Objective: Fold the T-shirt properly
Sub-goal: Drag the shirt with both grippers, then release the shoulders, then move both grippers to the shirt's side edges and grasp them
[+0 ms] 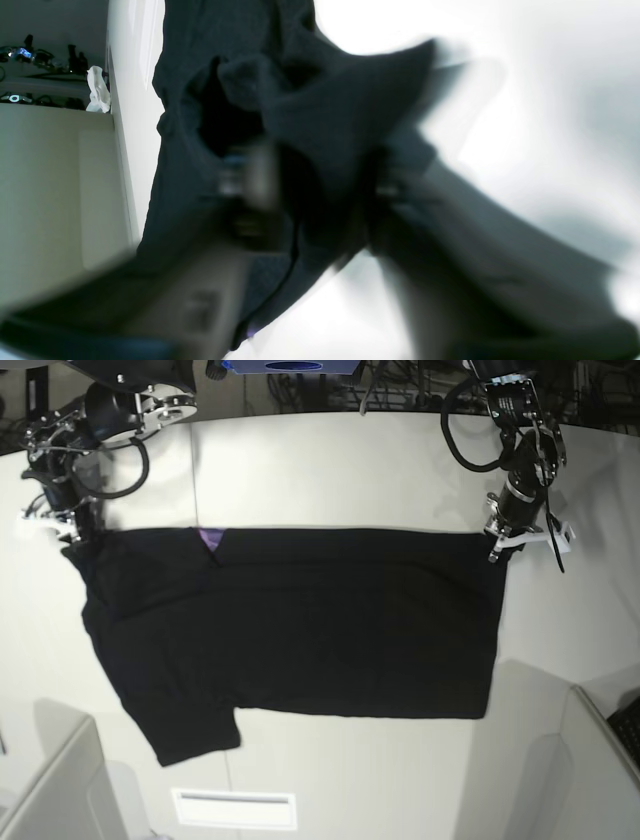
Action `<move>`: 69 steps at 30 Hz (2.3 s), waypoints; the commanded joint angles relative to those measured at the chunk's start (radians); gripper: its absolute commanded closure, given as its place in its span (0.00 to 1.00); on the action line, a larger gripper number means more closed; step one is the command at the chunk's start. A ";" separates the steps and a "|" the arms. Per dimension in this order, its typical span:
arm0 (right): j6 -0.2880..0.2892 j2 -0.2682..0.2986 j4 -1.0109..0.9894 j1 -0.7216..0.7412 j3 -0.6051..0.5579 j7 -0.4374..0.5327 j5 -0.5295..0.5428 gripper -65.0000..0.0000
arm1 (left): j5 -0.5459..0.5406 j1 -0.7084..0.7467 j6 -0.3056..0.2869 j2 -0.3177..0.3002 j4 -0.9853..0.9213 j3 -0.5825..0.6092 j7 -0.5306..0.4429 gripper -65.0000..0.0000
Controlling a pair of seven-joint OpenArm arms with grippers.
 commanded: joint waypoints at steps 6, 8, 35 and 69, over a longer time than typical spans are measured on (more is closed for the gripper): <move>-0.013 0.011 0.016 0.002 0.006 -0.044 -0.008 1.00 | -0.011 0.033 -0.012 -0.008 0.042 -0.004 -0.011 1.00; -0.013 0.009 0.041 0.001 0.007 -0.076 -0.008 1.00 | -0.011 0.066 -0.012 -0.008 0.069 -0.010 -0.011 1.00; -0.017 -0.109 0.449 -0.263 0.007 -0.257 -0.008 1.00 | -0.012 0.432 -0.012 -0.061 0.278 -0.092 -0.011 1.00; -0.017 0.126 0.518 -0.074 -0.034 -0.326 -0.015 0.52 | -0.012 0.182 -0.014 -0.143 0.404 -0.547 0.432 0.12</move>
